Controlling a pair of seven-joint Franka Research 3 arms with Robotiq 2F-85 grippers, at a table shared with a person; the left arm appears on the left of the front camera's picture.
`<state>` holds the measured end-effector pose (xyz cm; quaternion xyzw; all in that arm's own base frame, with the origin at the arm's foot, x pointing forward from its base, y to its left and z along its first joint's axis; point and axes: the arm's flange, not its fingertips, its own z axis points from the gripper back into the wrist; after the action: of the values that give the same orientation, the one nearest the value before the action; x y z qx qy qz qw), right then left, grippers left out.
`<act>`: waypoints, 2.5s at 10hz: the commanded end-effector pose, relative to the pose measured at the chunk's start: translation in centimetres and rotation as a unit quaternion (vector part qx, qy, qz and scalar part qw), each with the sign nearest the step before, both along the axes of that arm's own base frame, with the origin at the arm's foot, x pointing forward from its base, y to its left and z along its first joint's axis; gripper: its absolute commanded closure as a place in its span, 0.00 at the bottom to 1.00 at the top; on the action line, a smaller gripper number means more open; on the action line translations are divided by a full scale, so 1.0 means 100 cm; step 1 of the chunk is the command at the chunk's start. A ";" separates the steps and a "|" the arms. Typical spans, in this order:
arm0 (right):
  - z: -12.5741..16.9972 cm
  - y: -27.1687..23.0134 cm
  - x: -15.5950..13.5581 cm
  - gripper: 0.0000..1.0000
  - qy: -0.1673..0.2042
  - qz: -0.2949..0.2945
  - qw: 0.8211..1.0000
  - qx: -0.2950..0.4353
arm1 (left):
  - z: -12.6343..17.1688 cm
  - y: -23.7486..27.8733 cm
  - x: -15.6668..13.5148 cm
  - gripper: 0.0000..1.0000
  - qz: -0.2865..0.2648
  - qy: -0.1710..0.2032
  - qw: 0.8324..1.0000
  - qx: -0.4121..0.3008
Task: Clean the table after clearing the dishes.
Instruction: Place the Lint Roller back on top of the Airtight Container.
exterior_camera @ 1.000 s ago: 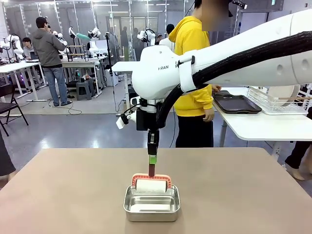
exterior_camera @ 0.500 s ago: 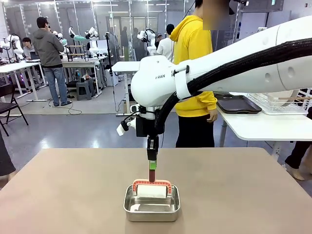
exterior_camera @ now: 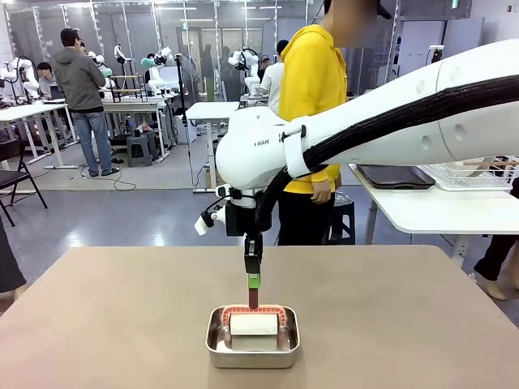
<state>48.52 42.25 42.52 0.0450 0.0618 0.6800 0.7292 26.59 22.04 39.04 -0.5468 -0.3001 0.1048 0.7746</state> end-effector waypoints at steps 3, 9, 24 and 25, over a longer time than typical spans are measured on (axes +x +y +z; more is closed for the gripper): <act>-0.027 0.000 0.017 0.78 -0.021 0.015 1.000 0.000 | 0.005 0.001 -0.002 0.00 0.003 0.004 1.000 -0.008; -0.032 -0.005 0.022 0.78 -0.008 0.014 1.000 0.003 | 0.005 0.001 -0.002 0.00 0.003 0.004 1.000 -0.008; 0.017 -0.009 0.018 0.00 -0.048 0.014 0.999 0.019 | 0.005 0.001 -0.002 0.00 0.003 0.004 1.000 -0.008; 0.019 -0.010 0.019 0.00 -0.052 0.014 0.998 0.014 | 0.005 0.001 -0.002 0.00 0.003 0.004 1.000 -0.008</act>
<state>50.91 41.91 44.38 0.0301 0.0232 0.6850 0.7275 26.59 22.04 39.04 -0.5468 -0.3001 0.1048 0.7746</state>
